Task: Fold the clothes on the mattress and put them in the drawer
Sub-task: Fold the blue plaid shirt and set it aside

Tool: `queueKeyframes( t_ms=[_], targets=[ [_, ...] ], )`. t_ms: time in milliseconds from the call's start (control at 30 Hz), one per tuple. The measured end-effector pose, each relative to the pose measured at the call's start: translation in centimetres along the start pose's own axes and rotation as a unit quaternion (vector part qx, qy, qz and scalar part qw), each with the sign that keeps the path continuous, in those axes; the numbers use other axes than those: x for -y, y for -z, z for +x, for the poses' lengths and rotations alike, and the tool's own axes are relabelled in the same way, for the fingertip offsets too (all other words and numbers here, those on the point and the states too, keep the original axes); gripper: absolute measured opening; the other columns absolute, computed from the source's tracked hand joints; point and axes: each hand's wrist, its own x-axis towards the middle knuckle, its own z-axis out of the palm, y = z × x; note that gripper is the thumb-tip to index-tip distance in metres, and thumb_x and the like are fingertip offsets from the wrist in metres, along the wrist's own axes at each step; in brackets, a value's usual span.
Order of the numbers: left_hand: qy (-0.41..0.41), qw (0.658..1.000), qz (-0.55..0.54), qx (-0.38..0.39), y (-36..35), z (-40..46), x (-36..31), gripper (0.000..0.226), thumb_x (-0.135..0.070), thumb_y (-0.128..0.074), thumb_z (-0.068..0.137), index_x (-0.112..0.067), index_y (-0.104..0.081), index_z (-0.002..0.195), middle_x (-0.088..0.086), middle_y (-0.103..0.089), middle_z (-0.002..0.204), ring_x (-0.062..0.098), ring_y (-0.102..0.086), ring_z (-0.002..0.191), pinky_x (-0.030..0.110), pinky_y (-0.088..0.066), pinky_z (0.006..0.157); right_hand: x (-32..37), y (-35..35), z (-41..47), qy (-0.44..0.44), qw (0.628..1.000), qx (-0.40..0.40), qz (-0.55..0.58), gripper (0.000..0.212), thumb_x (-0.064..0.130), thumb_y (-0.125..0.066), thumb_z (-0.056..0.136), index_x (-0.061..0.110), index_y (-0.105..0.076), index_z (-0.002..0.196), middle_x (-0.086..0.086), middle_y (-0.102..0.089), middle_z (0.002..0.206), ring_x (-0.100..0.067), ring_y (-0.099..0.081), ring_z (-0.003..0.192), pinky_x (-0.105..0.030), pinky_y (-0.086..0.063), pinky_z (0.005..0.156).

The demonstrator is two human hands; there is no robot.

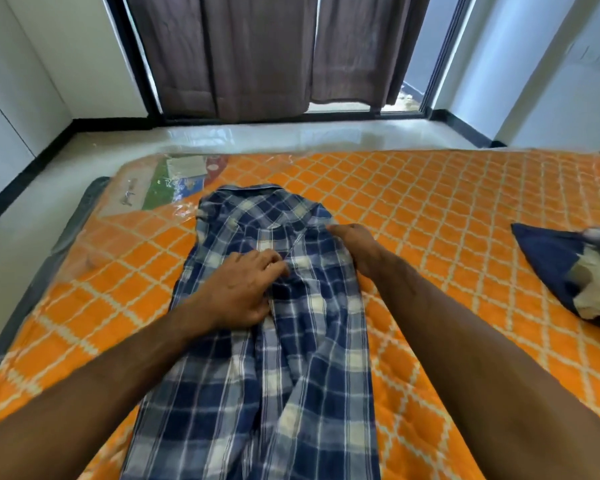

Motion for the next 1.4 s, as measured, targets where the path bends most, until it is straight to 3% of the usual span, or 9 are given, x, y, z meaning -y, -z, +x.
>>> queueKeyframes(
  t_ms=[167,300,533,700,800,900,1100,1267,1400],
  targets=[
    [-0.046,0.989,0.049,-0.135,0.0,0.4,-0.5,0.024,-0.017,-0.049,0.085,-0.015,-0.062,0.106,0.004,-0.062,0.099,0.021,-0.058,0.085,0.032,-0.030,0.070,2.6,-2.3,2.2,0.030,0.998,0.035,0.029,0.037,0.021,-0.073,0.092,-0.008,-0.066,0.114,-0.023,-0.075,0.105,-0.043,-0.072,0.096,-0.058,-0.059,0.086],
    [0.063,0.961,-0.160,-0.218,0.5,-1.7,0.6,0.018,-0.012,-0.056,0.079,-0.019,-0.060,0.095,-0.008,-0.061,0.091,0.007,-0.054,0.079,0.017,-0.035,0.072,4.5,-4.2,3.0,0.023,0.996,0.068,0.051,0.014,0.013,-0.064,0.099,-0.001,-0.063,0.100,-0.021,-0.071,0.098,-0.034,-0.070,0.080,-0.044,-0.061,0.071],
    [0.182,0.938,-0.250,-0.160,-1.3,-4.8,3.2,0.036,0.008,-0.067,0.078,-0.021,-0.057,0.097,-0.010,-0.064,0.091,0.007,-0.060,0.079,0.030,-0.052,0.070,2.6,-6.3,4.5,0.026,0.999,-0.016,-0.038,0.018,-0.006,-0.058,0.094,0.003,-0.057,0.079,-0.018,-0.061,0.083,-0.030,-0.061,0.078,-0.053,-0.057,0.077],
    [0.196,0.894,-0.374,-0.146,-1.2,-5.5,3.3,0.022,-0.002,-0.065,0.094,-0.020,-0.059,0.105,-0.006,-0.062,0.104,0.009,-0.060,0.091,0.020,-0.049,0.076,1.8,-5.7,4.1,0.002,0.999,0.035,0.012,0.024,0.017,-0.077,0.089,-0.003,-0.066,0.096,-0.023,-0.070,0.111,-0.039,-0.069,0.098,-0.059,-0.057,0.091],
    [0.220,0.894,-0.345,-0.183,-0.5,-6.4,2.4,0.015,-0.006,-0.065,0.095,-0.019,-0.058,0.098,-0.003,-0.059,0.094,0.010,-0.056,0.083,0.015,-0.044,0.071,0.8,-4.2,2.5,-0.011,0.996,0.043,-0.078,0.044,0.035,-0.082,0.084,0.000,-0.062,0.102,-0.011,-0.066,0.096,-0.028,-0.066,0.084,-0.043,-0.060,0.071],
    [0.293,0.863,-0.350,-0.216,1.6,-6.9,0.2,0.012,-0.022,-0.063,0.098,-0.014,-0.058,0.090,0.001,-0.059,0.078,0.011,-0.054,0.067,0.016,-0.043,0.060,-1.7,-2.4,-1.8,-0.011,0.993,0.063,-0.101,0.037,0.039,-0.077,0.089,0.009,-0.061,0.103,-0.003,-0.038,0.068,-0.016,-0.038,0.056,-0.028,-0.034,0.048],
    [0.392,0.806,-0.437,0.071,5.3,-5.9,-4.3,0.040,-0.046,-0.063,0.096,-0.007,-0.067,0.092,0.003,-0.068,0.059,0.016,-0.054,0.039,0.023,-0.040,0.038,-6.2,-0.2,-12.7,-0.065,0.994,0.085,-0.037,0.029,0.035,-0.075,0.092,0.010,-0.060,0.097,0.000,-0.043,0.070,-0.013,-0.040,0.056,-0.030,-0.032,0.050],
    [0.472,0.676,-0.565,0.024,4.5,-5.9,-6.3,0.040,-0.032,-0.068,0.096,-0.004,-0.049,0.117,0.021,-0.065,0.103,0.023,-0.063,0.050,0.032,-0.050,0.044,-7.6,0.2,-19.1,-0.049,0.992,0.113,-0.006,0.024,0.028,-0.074,0.094,0.013,-0.057,0.084,-0.001,-0.050,0.070,-0.011,-0.042,0.054,-0.026,-0.035,0.049],
    [0.513,0.634,-0.578,-0.020,4.5,-5.8,-7.8,0.042,-0.027,-0.071,0.094,0.001,-0.051,0.119,0.019,-0.062,0.111,0.026,-0.065,0.055,0.039,-0.056,0.045,-7.6,0.5,-21.8,-0.039,0.989,0.113,0.086,0.019,0.021,-0.069,0.097,0.009,-0.060,0.085,-0.013,-0.063,0.083,-0.020,-0.054,0.059,-0.029,-0.043,0.051]
  ],
)
